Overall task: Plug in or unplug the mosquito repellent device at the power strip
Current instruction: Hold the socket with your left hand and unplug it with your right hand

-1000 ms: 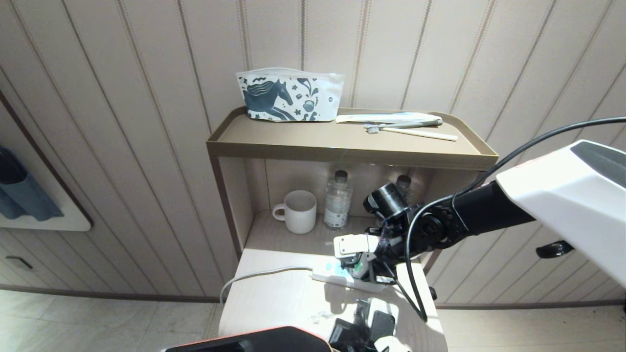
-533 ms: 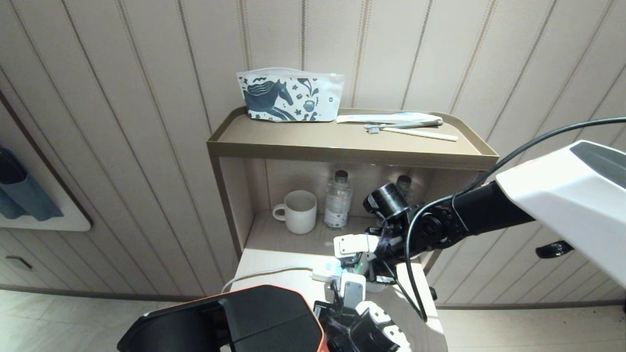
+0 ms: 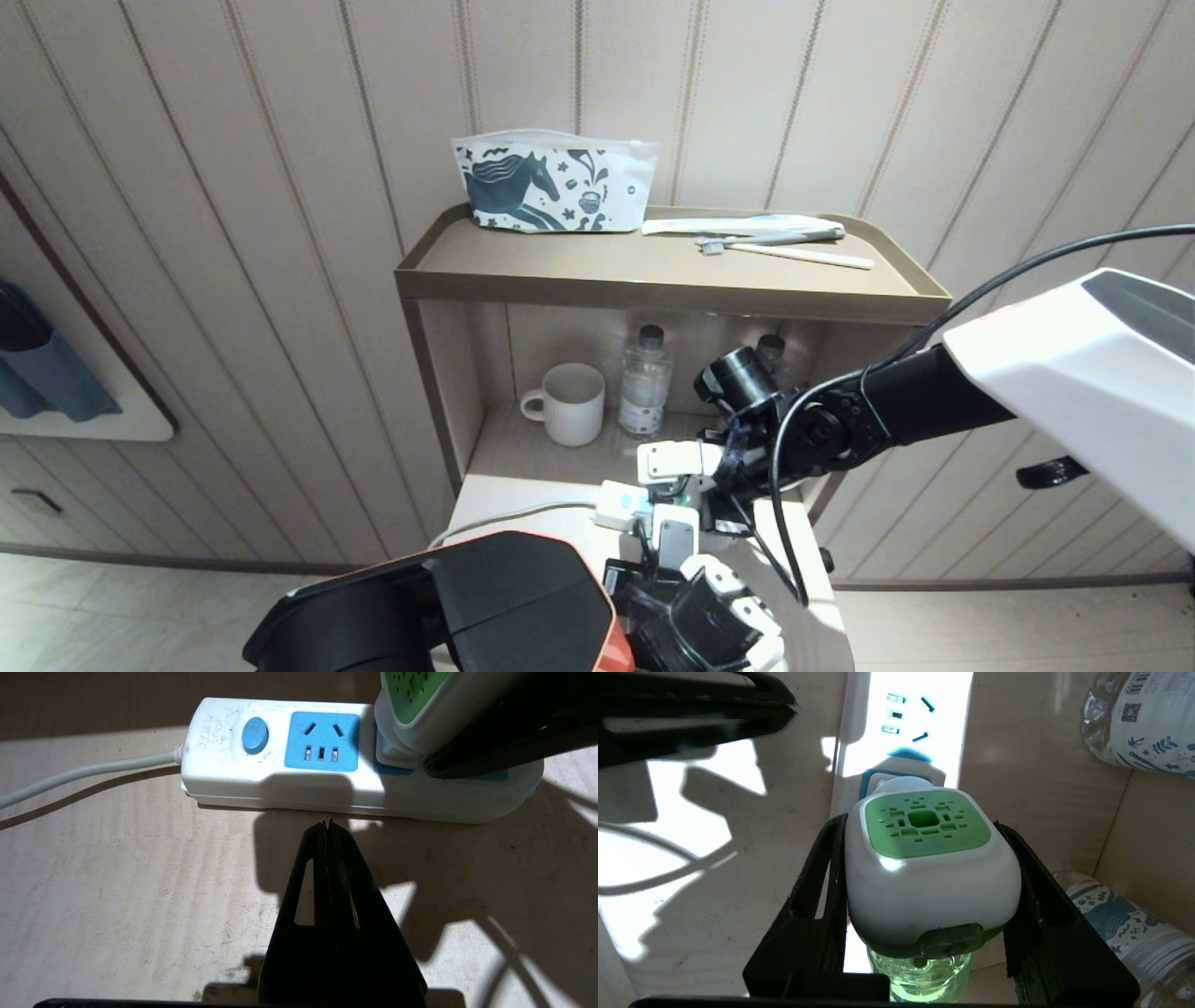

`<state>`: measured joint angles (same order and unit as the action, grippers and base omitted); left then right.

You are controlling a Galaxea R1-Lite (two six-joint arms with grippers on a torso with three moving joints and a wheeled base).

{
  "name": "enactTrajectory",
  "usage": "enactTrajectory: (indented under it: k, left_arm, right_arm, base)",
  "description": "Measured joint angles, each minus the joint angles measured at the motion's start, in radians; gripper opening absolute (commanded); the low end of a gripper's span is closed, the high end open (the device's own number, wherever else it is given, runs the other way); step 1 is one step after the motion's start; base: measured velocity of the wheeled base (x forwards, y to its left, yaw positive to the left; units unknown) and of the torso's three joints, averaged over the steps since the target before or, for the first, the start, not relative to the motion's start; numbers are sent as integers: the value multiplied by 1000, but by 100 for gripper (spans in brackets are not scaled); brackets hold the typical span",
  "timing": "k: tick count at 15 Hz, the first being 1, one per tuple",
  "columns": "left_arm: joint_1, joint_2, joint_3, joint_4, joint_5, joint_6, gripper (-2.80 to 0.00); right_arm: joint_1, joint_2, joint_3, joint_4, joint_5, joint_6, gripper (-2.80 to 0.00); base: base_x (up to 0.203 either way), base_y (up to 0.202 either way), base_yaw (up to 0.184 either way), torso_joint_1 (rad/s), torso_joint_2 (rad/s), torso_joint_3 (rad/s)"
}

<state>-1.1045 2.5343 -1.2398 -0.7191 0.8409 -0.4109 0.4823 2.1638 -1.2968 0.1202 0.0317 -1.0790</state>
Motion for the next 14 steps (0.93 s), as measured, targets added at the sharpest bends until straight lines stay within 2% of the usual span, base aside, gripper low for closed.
enactTrajectory:
  k: [6,14]
  left_arm:
    - [-1,19,-21,-2,-2,-1,-280]
    - [-27,-27,193,-116,8,-42,-280]
  right_arm:
    - [-1,-4,2,3,0,-1,-280]
    - [5,-140,67,14,31,13,-280]
  base:
    - [0,0,0,0,0,0]
    - [0,0,0,0,0,0]
